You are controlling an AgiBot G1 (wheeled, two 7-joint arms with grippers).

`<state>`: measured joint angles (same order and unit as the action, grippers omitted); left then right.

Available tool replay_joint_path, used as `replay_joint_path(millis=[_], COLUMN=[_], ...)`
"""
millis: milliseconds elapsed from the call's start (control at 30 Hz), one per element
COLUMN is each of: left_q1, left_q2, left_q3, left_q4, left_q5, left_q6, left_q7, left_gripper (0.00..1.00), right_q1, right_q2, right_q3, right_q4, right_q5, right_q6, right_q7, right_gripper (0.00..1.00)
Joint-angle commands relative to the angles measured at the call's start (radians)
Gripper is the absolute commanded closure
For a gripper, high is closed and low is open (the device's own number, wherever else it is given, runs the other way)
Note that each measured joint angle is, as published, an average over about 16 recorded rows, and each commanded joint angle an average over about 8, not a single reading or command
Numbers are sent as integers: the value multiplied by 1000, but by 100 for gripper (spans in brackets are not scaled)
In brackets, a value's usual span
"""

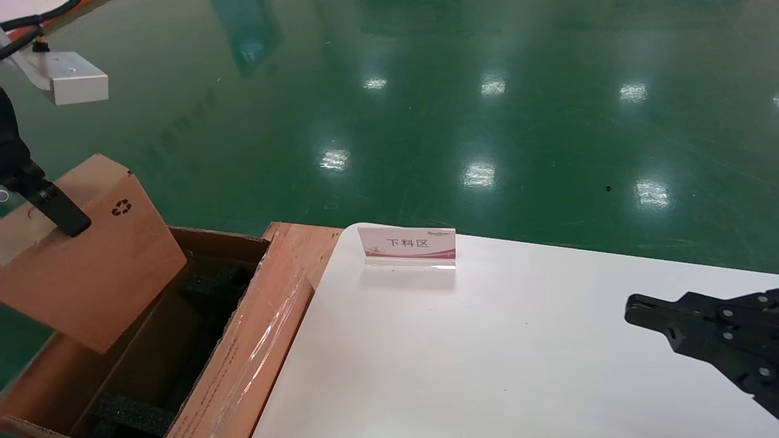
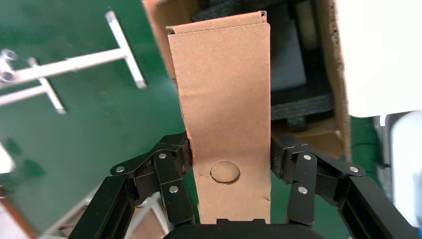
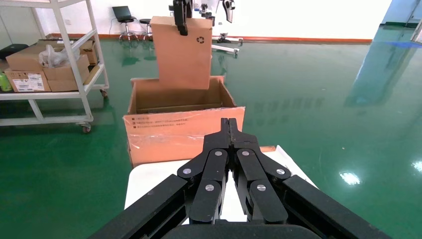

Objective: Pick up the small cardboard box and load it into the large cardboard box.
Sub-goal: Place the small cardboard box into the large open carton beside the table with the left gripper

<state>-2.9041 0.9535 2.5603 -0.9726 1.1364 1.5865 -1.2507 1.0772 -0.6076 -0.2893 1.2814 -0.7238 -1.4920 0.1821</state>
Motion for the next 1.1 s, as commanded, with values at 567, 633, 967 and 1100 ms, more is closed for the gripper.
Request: replay_joint_path(millis=[567,633,967,1100], left_q1=[47,56,92,101], left_q2=[-121,-139,-218,-242], left_q3=[75,75,88,96], left_q4=[-49,-60,-110,-123], left_q5=[-32,-24,13,22], left_q6=[-100,-122,-210,-219], left_q7=[-86,-103,-163,-168], left_gripper=[100,100,100,100], right_q1=[0,0,0,0], right_q2=[0,1,1,1], right_q3=[-1,-1,-2,-2], right_q4=[0,0,0,0], right_q5=[1,1,1,1], right_q6=[0,1,1,1], right_q7=[-1,-1,-1,-1], right_gripper=[0,0,0,0])
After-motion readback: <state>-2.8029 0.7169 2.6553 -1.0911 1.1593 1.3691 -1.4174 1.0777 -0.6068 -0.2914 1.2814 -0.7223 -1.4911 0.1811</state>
